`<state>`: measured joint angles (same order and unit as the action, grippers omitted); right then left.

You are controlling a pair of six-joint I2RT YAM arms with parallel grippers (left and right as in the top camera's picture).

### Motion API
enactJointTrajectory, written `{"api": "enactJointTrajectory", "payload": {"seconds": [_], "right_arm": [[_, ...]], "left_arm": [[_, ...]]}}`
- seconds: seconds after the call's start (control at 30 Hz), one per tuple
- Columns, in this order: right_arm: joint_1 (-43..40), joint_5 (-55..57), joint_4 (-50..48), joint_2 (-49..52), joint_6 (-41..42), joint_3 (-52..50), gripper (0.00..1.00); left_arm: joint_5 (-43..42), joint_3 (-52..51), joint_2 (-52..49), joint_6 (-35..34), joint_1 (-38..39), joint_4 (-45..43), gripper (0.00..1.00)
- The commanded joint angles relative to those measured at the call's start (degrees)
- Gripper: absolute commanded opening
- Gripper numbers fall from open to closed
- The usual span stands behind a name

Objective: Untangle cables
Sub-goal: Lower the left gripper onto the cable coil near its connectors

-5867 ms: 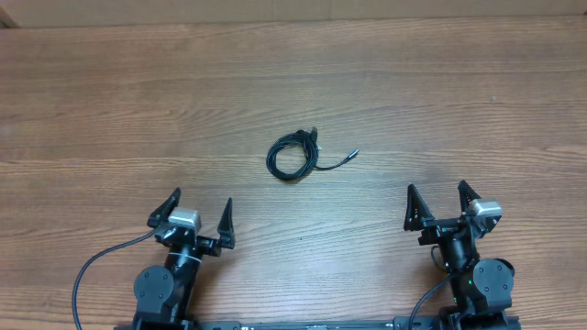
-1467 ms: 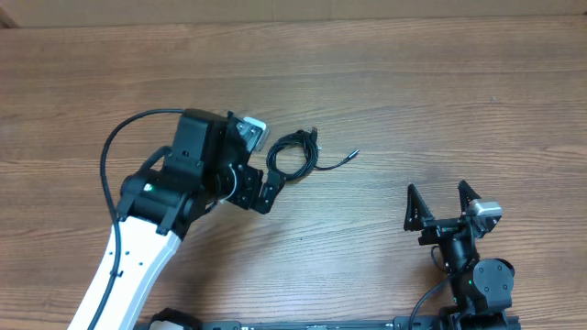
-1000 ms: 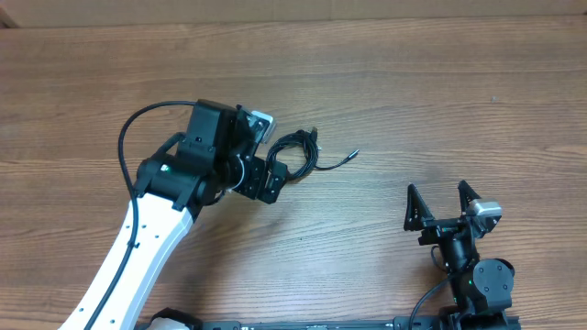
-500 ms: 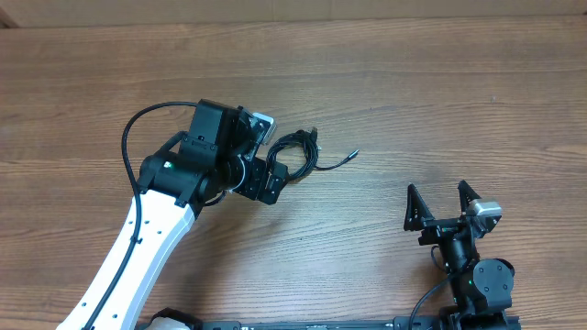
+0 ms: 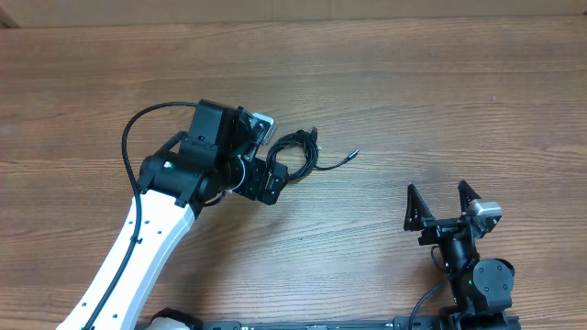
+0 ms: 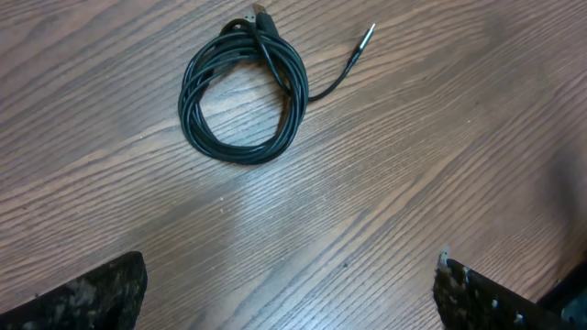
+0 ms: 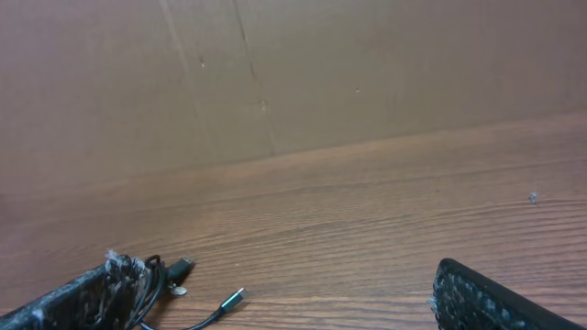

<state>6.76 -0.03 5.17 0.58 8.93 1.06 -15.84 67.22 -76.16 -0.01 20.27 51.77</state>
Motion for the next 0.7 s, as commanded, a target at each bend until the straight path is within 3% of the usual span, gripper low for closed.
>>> {"api": "enactJointTrajectory", "payload": {"seconds": [0.0,0.67], "right_arm": [[-0.2,-0.2,-0.3,-0.4,-0.4,-0.6,1.0],[-0.2,-0.2,-0.3,-0.4,-0.4,-0.6,1.0]], "left_arm": [[-0.7,1.3,-0.3,-0.4,0.4,0.1,1.0],[-0.7,1.3,-0.3,-0.4,0.4,-1.0,1.0]]}}
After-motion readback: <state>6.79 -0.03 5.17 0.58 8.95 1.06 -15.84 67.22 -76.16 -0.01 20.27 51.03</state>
